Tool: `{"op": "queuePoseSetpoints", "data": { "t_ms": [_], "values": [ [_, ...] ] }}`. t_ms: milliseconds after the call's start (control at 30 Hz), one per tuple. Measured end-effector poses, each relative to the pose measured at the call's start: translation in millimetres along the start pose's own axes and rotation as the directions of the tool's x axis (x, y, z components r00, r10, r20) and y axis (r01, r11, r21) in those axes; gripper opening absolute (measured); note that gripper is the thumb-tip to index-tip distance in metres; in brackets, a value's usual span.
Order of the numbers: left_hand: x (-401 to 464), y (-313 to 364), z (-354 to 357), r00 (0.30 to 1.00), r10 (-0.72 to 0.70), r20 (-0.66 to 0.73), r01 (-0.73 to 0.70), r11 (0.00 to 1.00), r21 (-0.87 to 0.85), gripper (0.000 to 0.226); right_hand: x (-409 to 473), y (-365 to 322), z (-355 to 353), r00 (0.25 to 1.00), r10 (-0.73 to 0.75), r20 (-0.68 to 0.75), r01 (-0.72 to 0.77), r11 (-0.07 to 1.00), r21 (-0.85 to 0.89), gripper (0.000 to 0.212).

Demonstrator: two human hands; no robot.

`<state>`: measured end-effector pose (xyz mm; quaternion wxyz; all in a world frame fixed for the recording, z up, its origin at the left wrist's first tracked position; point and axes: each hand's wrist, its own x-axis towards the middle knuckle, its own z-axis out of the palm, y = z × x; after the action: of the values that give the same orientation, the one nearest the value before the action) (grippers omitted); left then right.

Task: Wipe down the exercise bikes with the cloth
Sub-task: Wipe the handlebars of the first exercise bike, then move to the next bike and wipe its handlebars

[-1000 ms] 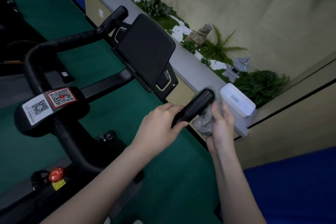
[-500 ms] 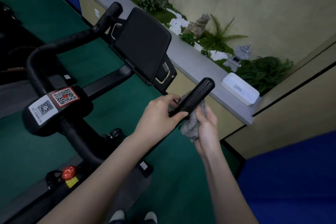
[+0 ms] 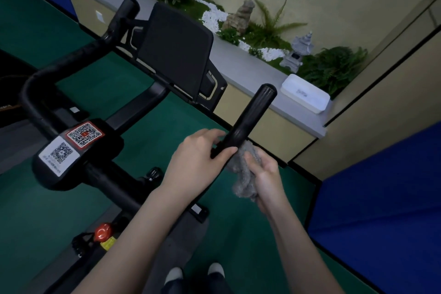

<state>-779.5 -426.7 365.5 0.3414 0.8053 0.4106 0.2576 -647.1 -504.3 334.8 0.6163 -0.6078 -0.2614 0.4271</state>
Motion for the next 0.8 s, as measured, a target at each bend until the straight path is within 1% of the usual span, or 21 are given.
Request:
{"op": "queuePoseSetpoints", "data": {
  "t_ms": [100,200,333,433,533,633,800],
  "values": [
    [-3,1,-3,1.0,0.023,0.009,-0.023,1.0,0.01,0.039,-9,-7,-12,0.994,-0.05,-0.099,0.054,0.998,0.034,0.017],
    [-5,3,-2,0.997,0.061,-0.042,-0.06,0.998,0.026,0.038,-15,-16,-25,0.975,-0.104,-0.198,0.116,0.992,0.051,0.018],
    [-7,17,6,0.981,0.149,-0.127,-0.141,0.987,0.074,0.035,-23,-25,-44,0.963,-0.15,-0.225,0.161,0.986,0.031,0.017],
    [-12,35,21,0.965,0.218,-0.146,-0.206,0.974,0.094,0.032,-32,-25,-63,0.96,-0.171,-0.222,0.177,0.984,0.007,0.014],
    [-21,54,48,0.96,0.264,-0.09,-0.253,0.96,0.121,0.031,-44,-22,-94,0.959,-0.16,-0.233,0.162,0.987,-0.007,0.013],
    [-35,78,84,0.959,0.283,-0.013,-0.277,0.946,0.169,0.03,-62,-23,-139,0.951,-0.179,-0.252,0.174,0.984,-0.043,0.013],
    [-58,121,156,0.94,0.298,0.165,-0.331,0.913,0.236,0.035,-100,-24,-235,0.916,-0.213,-0.34,0.182,0.976,-0.121,0.014]
  ]
}}
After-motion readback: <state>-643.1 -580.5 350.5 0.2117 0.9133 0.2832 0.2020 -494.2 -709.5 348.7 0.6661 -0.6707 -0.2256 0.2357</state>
